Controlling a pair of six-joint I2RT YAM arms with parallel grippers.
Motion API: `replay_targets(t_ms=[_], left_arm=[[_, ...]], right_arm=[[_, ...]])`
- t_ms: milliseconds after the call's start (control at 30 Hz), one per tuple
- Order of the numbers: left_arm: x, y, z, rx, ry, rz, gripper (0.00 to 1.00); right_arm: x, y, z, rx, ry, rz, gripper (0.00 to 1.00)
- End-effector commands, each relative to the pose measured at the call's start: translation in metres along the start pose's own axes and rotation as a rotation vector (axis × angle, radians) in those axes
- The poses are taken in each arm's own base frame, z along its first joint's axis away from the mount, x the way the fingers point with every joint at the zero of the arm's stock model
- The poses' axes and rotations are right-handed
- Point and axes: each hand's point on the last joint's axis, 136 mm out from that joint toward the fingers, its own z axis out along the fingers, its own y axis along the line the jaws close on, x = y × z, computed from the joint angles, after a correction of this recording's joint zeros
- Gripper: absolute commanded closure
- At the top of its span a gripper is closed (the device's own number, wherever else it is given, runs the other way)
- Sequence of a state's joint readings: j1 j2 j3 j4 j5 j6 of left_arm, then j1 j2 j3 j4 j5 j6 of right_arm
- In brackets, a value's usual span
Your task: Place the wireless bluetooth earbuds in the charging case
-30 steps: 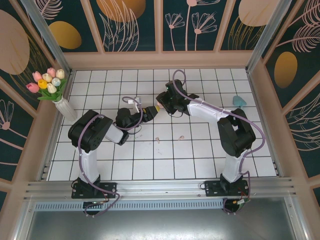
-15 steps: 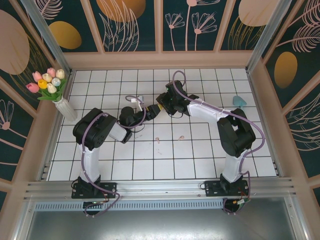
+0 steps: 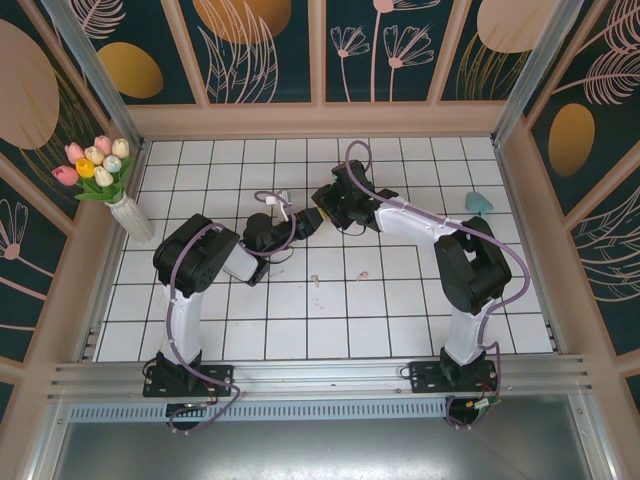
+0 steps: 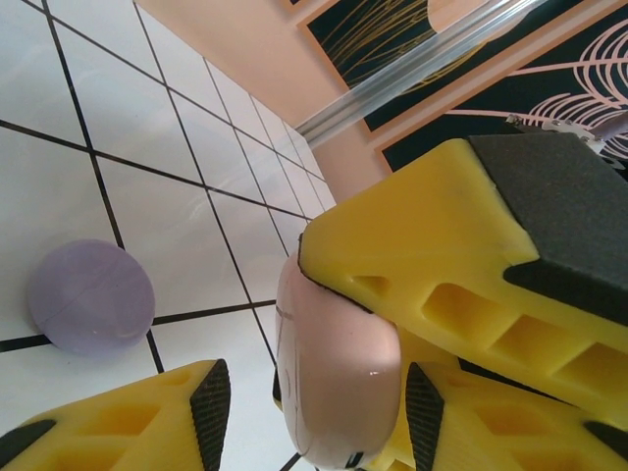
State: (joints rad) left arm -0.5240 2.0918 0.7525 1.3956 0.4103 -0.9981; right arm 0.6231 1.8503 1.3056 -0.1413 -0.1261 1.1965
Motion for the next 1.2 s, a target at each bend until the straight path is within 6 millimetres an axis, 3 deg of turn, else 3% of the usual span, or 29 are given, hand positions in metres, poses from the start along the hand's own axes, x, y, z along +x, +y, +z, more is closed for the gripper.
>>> replay_targets(t_ms=[0,733,867,1033,1167], left_arm=[[-0.008,-0.008,0.005,0.041,-0.039,0.014,0.52],[-0.012,-0.021,0.006,0.102,-0.047,0.024,0.86],[-0.011,-0.025,0.005,0.118,-0.04,0.03,0.88],[-0.009,-0.034,0.003,0.146,-0.021,0.045,0.9],[-0.008,-0.047,0.0,0.179,0.009,0.076,0.91]], right_arm=[[0.001,0.003,-0.004,-0.023,0.008,0.014,0.59],[0.0,0.008,-0.009,-0.036,0.008,0.01,0.58],[-0.005,0.013,-0.014,-0.045,-0.005,0.013,0.49],[-0.032,0.024,-0.041,-0.098,-0.066,0.023,0.35],[-0.054,0.023,-0.075,-0.131,-0.138,-0.011,0.32]])
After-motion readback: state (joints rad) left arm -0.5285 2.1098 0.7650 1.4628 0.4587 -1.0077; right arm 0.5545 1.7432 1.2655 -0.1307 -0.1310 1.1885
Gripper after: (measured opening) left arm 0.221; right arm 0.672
